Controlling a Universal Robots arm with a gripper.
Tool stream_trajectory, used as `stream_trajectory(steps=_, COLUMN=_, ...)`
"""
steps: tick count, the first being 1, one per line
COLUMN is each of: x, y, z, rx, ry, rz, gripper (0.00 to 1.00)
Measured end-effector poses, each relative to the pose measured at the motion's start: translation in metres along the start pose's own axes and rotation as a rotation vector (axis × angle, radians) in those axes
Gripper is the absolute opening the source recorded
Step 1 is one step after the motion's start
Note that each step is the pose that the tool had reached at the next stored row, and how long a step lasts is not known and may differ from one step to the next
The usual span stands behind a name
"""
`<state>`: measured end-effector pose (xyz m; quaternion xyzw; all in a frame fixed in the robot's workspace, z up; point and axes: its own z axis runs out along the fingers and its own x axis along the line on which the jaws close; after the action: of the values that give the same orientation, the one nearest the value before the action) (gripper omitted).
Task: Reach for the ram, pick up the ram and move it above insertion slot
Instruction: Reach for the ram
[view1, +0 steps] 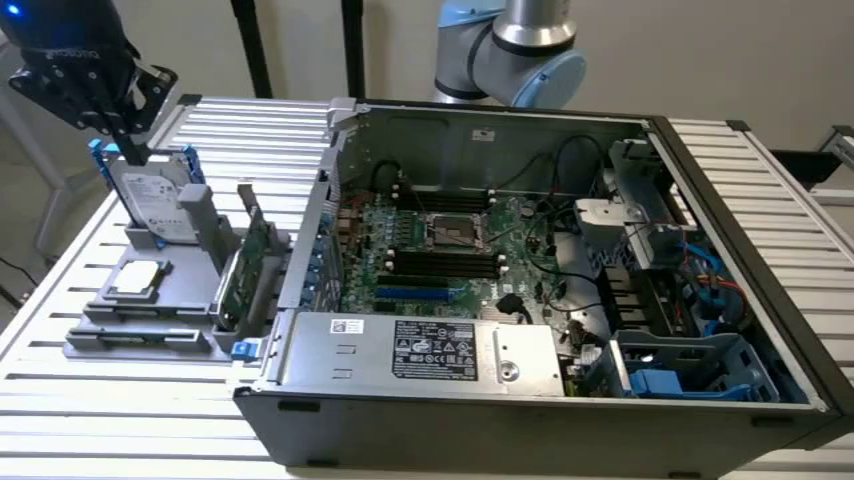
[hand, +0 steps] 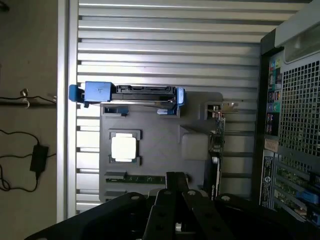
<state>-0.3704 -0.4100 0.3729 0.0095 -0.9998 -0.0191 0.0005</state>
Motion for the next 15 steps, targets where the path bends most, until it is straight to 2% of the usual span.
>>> stream_trajectory(steps=2, x=0.000, y=-0.0065, z=-0.0002, rx=-0.0001, ry=-0.0001, rz=0.000, gripper=0.11)
stream_trajectory(steps=15, x=0.002, y=-0.0657, z=0.0037, rx=0.0001, ry=-0.0002, rz=0.000, gripper=0.11)
